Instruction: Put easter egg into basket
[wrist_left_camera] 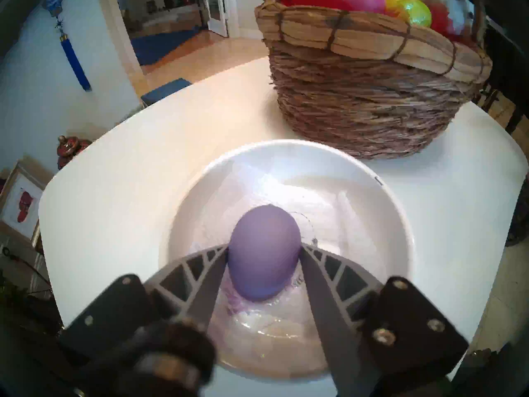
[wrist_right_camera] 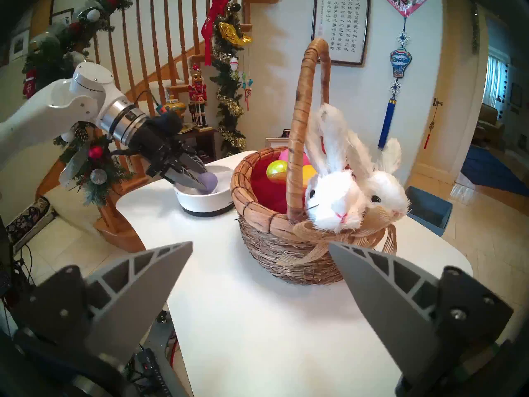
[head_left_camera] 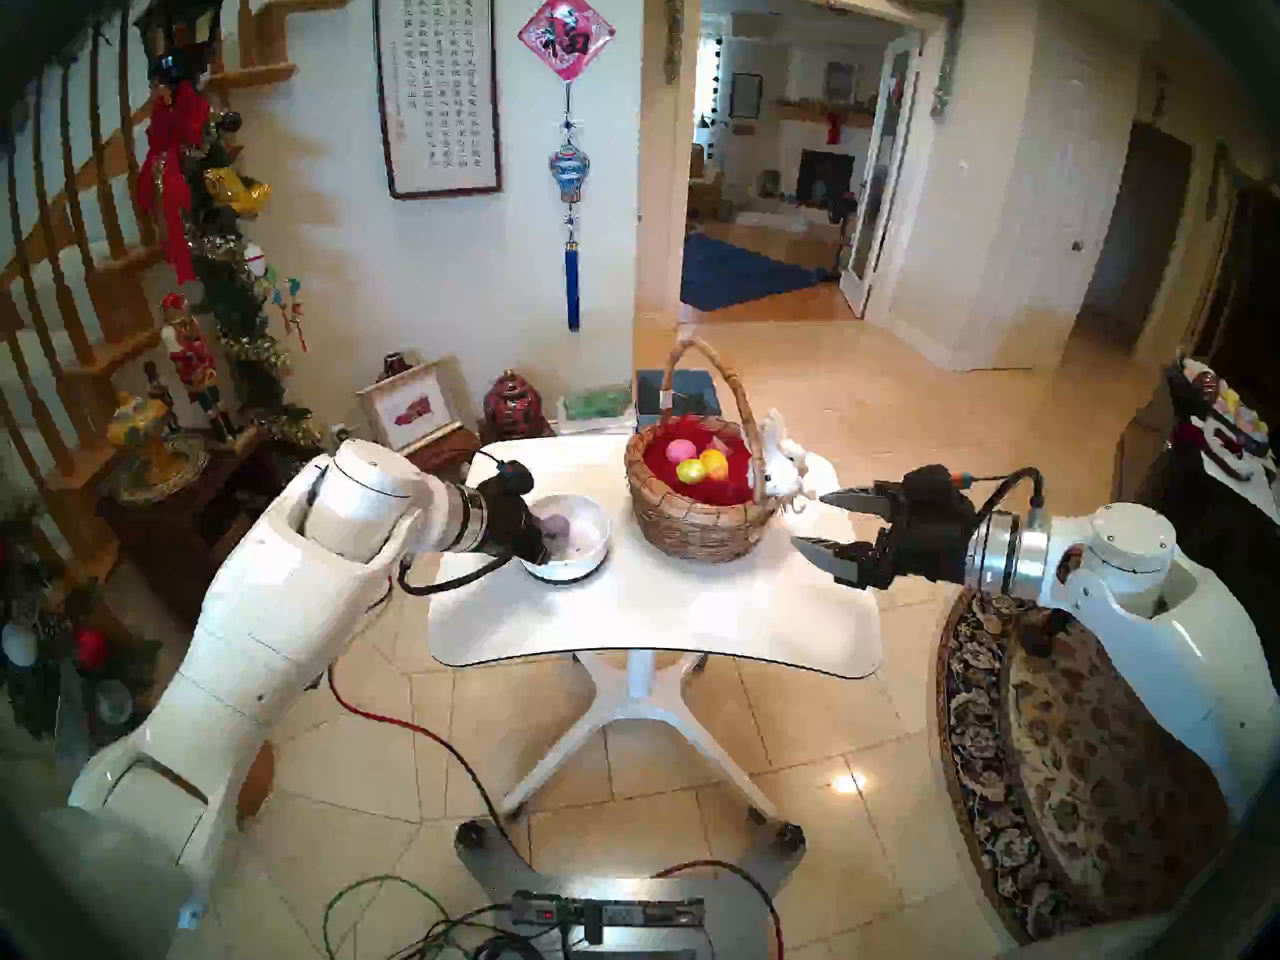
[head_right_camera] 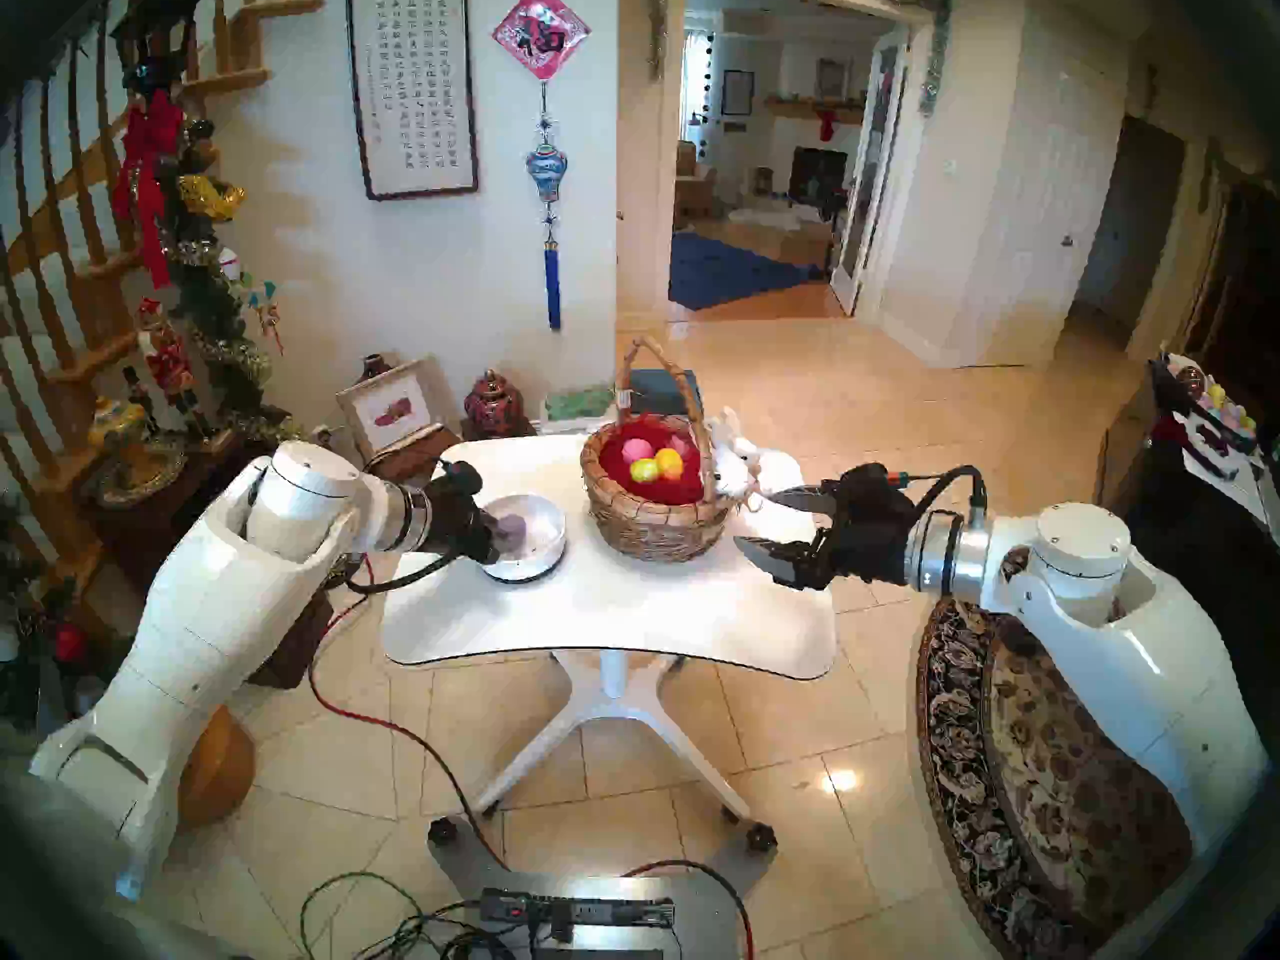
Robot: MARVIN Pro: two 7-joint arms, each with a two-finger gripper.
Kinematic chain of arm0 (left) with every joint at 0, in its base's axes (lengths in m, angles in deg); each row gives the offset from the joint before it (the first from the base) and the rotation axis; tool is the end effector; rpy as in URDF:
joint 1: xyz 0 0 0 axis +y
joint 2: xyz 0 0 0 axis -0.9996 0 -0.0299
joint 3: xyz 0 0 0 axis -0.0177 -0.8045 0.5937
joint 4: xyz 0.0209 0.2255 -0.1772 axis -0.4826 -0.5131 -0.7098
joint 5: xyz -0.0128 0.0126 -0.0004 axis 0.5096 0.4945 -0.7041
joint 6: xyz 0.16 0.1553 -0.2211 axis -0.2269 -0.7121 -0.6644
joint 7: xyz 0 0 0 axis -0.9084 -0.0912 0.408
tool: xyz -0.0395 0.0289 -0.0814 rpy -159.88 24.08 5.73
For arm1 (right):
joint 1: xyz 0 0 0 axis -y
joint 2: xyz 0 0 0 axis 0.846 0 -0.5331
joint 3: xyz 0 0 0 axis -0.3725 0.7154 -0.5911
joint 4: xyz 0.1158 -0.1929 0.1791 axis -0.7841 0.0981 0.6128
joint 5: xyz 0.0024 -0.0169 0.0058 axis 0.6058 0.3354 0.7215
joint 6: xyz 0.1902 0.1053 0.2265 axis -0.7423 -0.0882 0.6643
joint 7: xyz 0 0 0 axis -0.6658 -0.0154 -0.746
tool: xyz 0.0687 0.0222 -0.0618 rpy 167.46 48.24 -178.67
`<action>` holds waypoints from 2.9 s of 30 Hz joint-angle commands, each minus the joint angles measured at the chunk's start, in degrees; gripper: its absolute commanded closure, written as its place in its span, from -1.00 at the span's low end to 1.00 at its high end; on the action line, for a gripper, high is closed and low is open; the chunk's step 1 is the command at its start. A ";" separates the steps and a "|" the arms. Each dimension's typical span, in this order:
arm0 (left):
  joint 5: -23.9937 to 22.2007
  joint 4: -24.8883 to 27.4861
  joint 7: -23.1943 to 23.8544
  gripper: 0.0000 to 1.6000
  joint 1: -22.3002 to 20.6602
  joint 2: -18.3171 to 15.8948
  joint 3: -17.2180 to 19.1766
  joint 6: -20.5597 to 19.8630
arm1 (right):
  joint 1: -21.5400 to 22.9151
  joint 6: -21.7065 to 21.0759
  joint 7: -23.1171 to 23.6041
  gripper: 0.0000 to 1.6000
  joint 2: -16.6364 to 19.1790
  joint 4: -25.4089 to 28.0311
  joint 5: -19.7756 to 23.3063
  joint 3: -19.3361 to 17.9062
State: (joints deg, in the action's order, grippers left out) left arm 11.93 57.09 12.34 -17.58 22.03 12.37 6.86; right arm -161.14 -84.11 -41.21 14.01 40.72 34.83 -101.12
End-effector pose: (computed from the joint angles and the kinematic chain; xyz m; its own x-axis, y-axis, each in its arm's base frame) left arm 0.4541 0.0243 -0.2489 0.4751 -0.4865 0.7332 -0.6688 -0.7411 -0.0584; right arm 0.3487 -0.1246 -0.1978 0.2099 0.2582 0.9430 0.7848 -0.6197 -0.0050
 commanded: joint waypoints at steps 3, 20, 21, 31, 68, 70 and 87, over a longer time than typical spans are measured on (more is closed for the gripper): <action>-0.54 0.96 0.18 0.07 -1.19 0.16 1.26 0.42 | 0.11 0.13 -0.09 -1.00 0.11 0.08 0.06 -0.52; -2.53 3.72 1.22 0.08 -1.50 0.54 4.19 -0.03 | 0.12 0.13 -0.09 -1.00 0.11 0.08 0.06 -0.50; -2.69 3.88 1.40 0.09 -1.62 0.66 4.23 0.09 | 0.12 0.13 -0.09 -1.00 0.11 0.08 0.06 -0.50; -3.54 6.11 2.20 0.11 -4.96 3.12 3.83 0.10 | 0.18 0.12 -0.07 -1.00 0.11 0.05 0.05 -0.44; -4.33 -7.16 4.11 0.11 -20.00 14.53 -5.22 2.21 | 0.15 0.13 -0.08 -1.00 0.13 0.06 0.07 -0.46; -4.49 -7.88 4.42 0.11 -20.32 14.75 -5.33 2.59 | 0.15 0.13 -0.09 -1.00 0.13 0.06 0.07 -0.46; -6.09 -12.45 6.62 0.04 -19.68 17.08 -5.88 6.28 | 0.11 0.14 -0.10 -1.00 0.12 0.08 0.07 -0.51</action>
State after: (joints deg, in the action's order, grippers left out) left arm 6.49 44.77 18.40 -36.42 37.39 6.72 11.47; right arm -161.13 -84.10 -41.21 14.03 40.71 34.84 -101.11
